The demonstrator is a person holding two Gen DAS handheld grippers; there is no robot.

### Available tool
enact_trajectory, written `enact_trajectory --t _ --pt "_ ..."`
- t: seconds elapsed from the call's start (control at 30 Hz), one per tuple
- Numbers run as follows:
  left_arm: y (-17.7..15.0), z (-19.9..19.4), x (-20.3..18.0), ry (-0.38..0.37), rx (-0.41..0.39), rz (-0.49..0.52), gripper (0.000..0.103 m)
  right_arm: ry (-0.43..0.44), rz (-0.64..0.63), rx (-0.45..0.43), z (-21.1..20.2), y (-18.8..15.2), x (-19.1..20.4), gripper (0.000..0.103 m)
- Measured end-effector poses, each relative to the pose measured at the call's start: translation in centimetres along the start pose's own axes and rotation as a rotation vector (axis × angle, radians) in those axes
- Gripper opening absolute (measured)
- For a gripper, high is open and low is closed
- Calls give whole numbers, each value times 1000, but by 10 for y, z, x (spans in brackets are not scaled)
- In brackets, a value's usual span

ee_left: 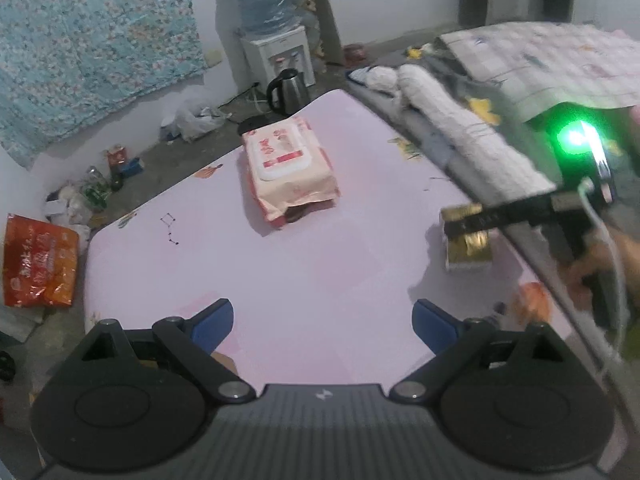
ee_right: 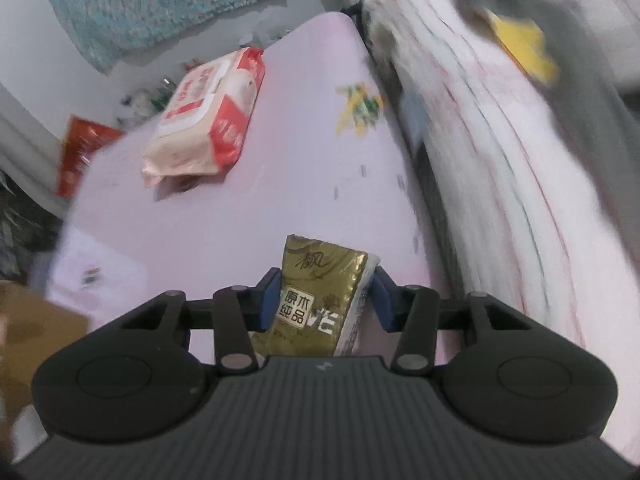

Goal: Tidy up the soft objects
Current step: 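Grasp the gold tea packet with the right tool, then carry the gold packet in the right tool and drop it into the box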

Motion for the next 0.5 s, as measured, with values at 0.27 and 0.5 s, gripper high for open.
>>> enact_trajectory --t 0.27,0.5 --pt "-35 -85 -22 -55 -113 11 98 252 275 -25 -89 -76 -50 45" --pt "-102 -187 -5 -26 -259 -87 101 440 186 -175 -207 -103 -21 45"
Point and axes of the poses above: each gripper's, at about its wrist camera, not at the fingertips, and z roughly the way its jaws point, x to its left, y to its top, the point moved 3 cm from there along z, roughly the way its jaws point, and after that the axes turned 14 degrees about -y, right-handed, at the moved point
